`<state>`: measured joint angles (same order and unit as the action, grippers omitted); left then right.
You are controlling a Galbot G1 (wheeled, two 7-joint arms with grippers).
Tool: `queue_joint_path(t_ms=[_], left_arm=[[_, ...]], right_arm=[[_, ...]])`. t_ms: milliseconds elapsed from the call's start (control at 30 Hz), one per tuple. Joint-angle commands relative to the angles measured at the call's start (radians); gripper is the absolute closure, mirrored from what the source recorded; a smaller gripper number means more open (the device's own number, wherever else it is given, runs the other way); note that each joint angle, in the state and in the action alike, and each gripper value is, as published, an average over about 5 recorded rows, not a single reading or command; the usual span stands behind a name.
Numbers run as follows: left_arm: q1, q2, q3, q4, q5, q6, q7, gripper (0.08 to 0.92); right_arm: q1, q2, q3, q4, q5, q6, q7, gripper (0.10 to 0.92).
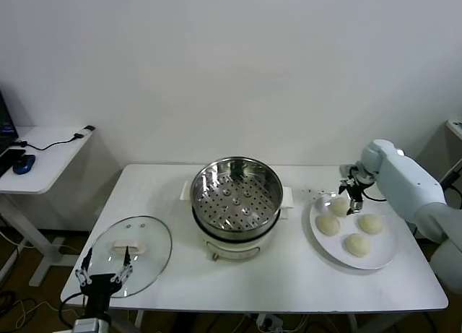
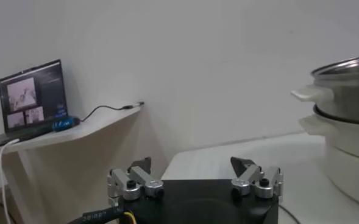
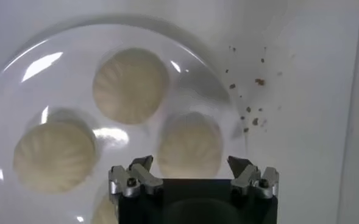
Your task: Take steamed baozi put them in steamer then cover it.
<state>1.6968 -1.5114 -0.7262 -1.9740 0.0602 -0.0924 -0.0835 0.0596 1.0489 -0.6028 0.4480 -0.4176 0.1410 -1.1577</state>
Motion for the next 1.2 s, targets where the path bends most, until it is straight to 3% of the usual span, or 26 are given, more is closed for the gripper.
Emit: queue_joint_path(t_ms=[33, 400, 767, 1200], left_arm=[[-0.001, 0.000, 0.001, 0.005, 0.000, 0.000, 0.000, 0.177], [-0.001, 0.000, 0.003, 0.011, 0.015, -0.009, 0.000, 0.177], [0.003, 0.001, 0.004, 0.011, 0.012, -0.010, -0.001, 0.177], [0.010, -0.001, 0.005, 0.007, 0.011, -0.012, -0.001, 0.177]], right_arm=[[-0.001, 0.026, 0.019, -0.039, -0.065, 0.009, 0.005, 0.203], [-0.023, 0.061, 0.117, -0.084, -0.168, 0.034, 0.030, 0.212], [-0.020, 0.067, 0.144, -0.104, -0.178, 0.036, 0.030, 0.396], [0.026, 0.018, 0.077, -0.026, -0.091, 0.076, -0.012, 0.434]])
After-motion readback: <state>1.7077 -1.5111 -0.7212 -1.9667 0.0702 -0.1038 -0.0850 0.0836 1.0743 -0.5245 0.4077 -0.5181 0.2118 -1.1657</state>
